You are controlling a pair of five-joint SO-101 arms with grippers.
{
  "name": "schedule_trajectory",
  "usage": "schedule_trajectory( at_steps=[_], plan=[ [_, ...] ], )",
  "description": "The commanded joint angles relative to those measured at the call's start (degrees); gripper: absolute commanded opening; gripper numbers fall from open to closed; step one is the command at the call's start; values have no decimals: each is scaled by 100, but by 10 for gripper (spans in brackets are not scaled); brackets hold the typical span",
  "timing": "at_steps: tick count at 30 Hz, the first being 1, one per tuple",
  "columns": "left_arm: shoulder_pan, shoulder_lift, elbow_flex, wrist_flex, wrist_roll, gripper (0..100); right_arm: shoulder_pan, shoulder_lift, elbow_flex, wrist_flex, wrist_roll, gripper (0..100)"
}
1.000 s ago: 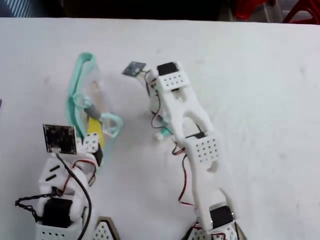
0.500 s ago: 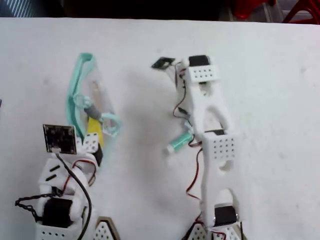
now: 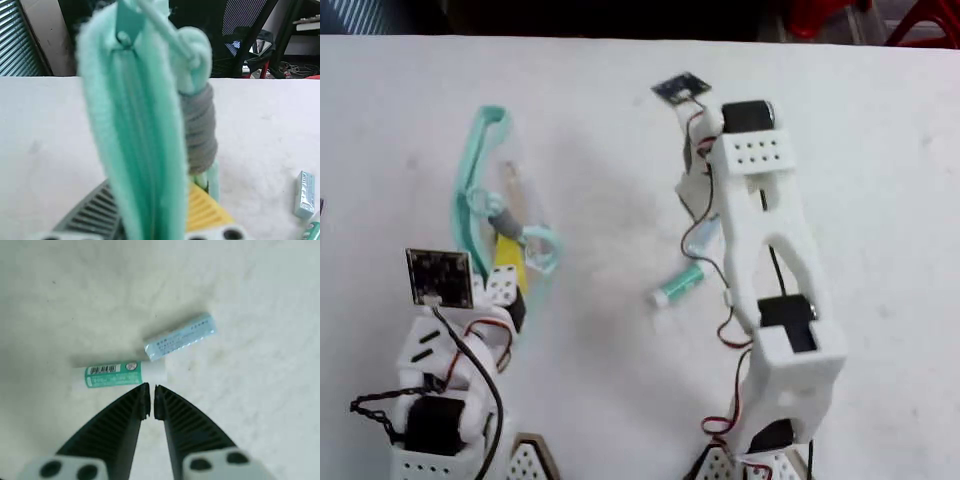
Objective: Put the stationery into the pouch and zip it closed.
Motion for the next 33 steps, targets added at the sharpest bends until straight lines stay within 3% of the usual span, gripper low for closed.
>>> schedule_trajectory(
  at_steps=[1, 7, 12, 17, 21, 33],
  plan=[
    [4, -92, -79, -202, 44, 24, 22, -910, 993, -497, -571, 18],
    [4, -92, -79, -202, 44, 24, -13, -1763, 2558, -1420, -1670, 18],
    [4, -92, -79, -193, 53, 24, -110, -2018, 2989, -1640, -3314, 28],
    [4, -92, -70, -193, 53, 24, -136, -1815, 2927, -1640, -4703, 200],
    [4, -92, -70, -193, 53, 24, -453, -1481, 2927, -1771, -4905, 286],
    [13, -92, -70, -193, 53, 24, -277, -101, 2919, -2615, -4914, 207]
  ],
)
